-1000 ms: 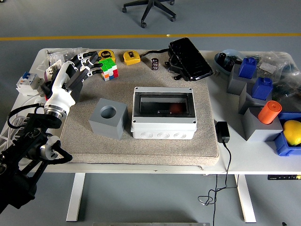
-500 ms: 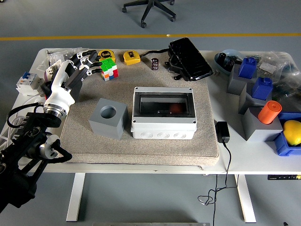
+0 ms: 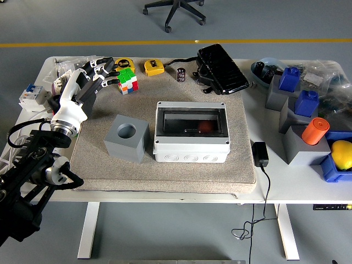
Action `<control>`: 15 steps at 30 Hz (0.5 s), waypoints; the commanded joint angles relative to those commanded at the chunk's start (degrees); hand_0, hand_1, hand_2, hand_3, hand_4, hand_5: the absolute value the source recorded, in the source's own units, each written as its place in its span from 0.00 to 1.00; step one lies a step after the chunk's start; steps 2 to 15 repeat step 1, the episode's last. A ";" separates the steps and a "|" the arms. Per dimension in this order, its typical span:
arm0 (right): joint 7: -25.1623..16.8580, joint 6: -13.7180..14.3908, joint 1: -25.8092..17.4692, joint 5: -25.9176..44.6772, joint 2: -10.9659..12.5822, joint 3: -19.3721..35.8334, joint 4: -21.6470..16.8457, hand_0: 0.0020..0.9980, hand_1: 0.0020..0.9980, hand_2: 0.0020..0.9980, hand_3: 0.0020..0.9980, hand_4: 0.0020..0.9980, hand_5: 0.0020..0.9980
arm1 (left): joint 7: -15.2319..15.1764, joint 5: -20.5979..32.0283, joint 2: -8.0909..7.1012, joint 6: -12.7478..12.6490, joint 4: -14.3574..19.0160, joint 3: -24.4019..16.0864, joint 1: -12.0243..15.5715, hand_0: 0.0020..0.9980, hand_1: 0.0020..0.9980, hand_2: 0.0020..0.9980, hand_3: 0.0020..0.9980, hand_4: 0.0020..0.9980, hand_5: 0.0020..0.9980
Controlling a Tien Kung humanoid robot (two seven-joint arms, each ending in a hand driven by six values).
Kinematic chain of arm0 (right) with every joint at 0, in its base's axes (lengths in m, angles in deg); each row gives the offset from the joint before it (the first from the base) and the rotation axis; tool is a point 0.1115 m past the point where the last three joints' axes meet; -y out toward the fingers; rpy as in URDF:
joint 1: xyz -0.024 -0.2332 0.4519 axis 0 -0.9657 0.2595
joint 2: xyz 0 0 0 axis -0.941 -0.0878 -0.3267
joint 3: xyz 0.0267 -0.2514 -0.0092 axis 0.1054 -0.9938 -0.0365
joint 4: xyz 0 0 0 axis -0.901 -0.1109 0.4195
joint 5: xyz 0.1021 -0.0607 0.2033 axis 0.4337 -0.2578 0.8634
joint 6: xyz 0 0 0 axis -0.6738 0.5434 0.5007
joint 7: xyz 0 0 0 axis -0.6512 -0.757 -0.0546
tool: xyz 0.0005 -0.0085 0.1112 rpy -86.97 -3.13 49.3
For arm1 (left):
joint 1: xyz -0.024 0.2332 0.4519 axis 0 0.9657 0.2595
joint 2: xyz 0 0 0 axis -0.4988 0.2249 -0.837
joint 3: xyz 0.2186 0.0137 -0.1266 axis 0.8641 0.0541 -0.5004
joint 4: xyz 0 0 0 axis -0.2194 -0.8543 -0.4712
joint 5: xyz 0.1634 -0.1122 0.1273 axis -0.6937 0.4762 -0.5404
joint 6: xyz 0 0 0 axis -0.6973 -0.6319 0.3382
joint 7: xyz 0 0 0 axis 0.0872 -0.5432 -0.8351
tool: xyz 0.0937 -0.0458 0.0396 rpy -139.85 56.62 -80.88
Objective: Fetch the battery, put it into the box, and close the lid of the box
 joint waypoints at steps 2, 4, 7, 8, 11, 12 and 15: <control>-0.03 0.02 0.04 -0.01 0.01 -0.03 -0.03 0.60 0.63 0.64 0.58 0.98 0.57 | 0.00 0.00 -0.03 0.01 0.03 0.00 -0.02 0.53 0.60 0.61 0.61 0.94 0.44; -0.03 0.02 0.04 -0.01 0.01 -0.03 -0.03 0.60 0.63 0.64 0.58 0.98 0.57 | 0.00 0.00 -0.03 0.01 0.03 0.00 -0.02 0.53 0.60 0.61 0.61 0.94 0.44; -0.03 0.02 0.04 -0.01 0.01 -0.03 -0.03 0.60 0.63 0.64 0.58 0.98 0.57 | 0.00 0.00 -0.03 0.01 0.03 0.00 -0.02 0.53 0.60 0.61 0.61 0.94 0.44; -0.03 0.02 0.04 -0.01 0.01 -0.03 -0.03 0.60 0.63 0.64 0.58 0.98 0.57 | 0.00 0.00 -0.03 0.01 0.03 0.00 -0.02 0.53 0.60 0.61 0.61 0.94 0.44; -0.03 0.02 0.04 -0.01 0.01 -0.03 -0.03 0.60 0.63 0.64 0.58 0.98 0.57 | 0.00 0.00 -0.03 0.01 0.03 0.00 -0.02 0.53 0.60 0.61 0.61 0.94 0.44; -0.03 0.02 0.04 -0.01 0.01 -0.03 -0.03 0.60 0.63 0.64 0.58 0.98 0.57 | 0.00 0.00 -0.03 0.01 0.03 0.00 -0.02 0.53 0.60 0.61 0.61 0.94 0.44; -0.03 0.02 0.04 -0.01 0.01 -0.03 -0.03 0.60 0.63 0.64 0.58 0.98 0.57 | 0.00 0.00 -0.03 0.01 0.03 0.00 -0.02 0.53 0.60 0.61 0.61 0.94 0.44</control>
